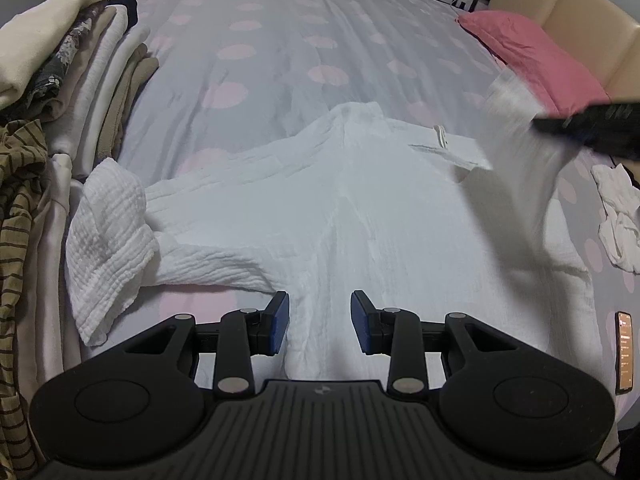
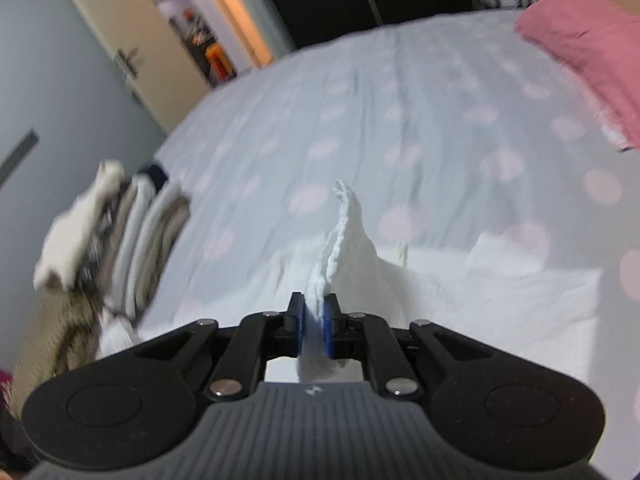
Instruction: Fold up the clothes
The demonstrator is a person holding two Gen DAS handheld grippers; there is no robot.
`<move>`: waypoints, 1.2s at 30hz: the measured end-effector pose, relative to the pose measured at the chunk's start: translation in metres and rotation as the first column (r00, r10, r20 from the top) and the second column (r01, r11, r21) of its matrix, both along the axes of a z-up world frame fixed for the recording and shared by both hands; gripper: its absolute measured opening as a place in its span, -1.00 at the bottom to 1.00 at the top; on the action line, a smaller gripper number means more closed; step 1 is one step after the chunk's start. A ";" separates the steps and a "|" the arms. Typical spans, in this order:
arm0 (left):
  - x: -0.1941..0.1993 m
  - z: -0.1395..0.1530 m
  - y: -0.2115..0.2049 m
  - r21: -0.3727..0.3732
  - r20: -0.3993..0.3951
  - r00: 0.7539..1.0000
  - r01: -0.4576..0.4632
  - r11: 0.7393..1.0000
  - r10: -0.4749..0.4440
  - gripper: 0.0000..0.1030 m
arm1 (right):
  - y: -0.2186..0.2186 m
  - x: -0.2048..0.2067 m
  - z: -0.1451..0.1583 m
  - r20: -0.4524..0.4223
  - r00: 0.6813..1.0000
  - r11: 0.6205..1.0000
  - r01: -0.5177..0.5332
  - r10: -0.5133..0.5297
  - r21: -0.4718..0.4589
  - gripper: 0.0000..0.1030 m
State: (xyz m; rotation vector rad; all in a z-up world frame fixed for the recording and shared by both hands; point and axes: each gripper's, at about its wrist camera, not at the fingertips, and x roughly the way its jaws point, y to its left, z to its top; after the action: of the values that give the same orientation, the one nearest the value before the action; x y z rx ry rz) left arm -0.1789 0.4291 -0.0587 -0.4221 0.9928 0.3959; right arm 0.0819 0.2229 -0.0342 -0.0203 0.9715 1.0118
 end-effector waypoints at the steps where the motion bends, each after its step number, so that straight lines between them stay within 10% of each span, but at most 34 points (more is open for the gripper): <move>1: 0.001 -0.001 0.000 0.000 0.001 1.000 0.003 1.000 -0.003 -0.39 | 0.003 -0.003 -0.009 -0.006 1.000 1.000 -0.012 0.012 -0.012 -0.74; 10: 0.006 -0.006 -0.010 -0.006 0.023 0.998 0.058 0.998 -0.058 -0.38 | -0.005 -0.005 -0.024 -0.012 0.998 0.998 -0.062 0.062 -0.020 -0.37; 25: 0.086 -0.043 -0.026 -0.053 0.021 0.994 0.107 0.993 -0.106 -0.28 | -0.187 0.039 -0.078 0.102 0.992 0.974 0.090 -0.070 -0.208 -0.30; 36: 0.126 -0.085 -0.031 -0.188 0.060 0.998 0.045 0.981 -0.035 -0.28 | -0.159 0.014 -0.124 0.271 0.946 0.907 -0.053 0.180 -0.419 0.14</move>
State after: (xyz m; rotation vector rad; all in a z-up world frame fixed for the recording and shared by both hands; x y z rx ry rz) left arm -0.0526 0.3985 -0.1436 -0.5812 0.9858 0.2523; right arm 0.0957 0.0635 -0.1580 -0.5753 0.8871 0.8673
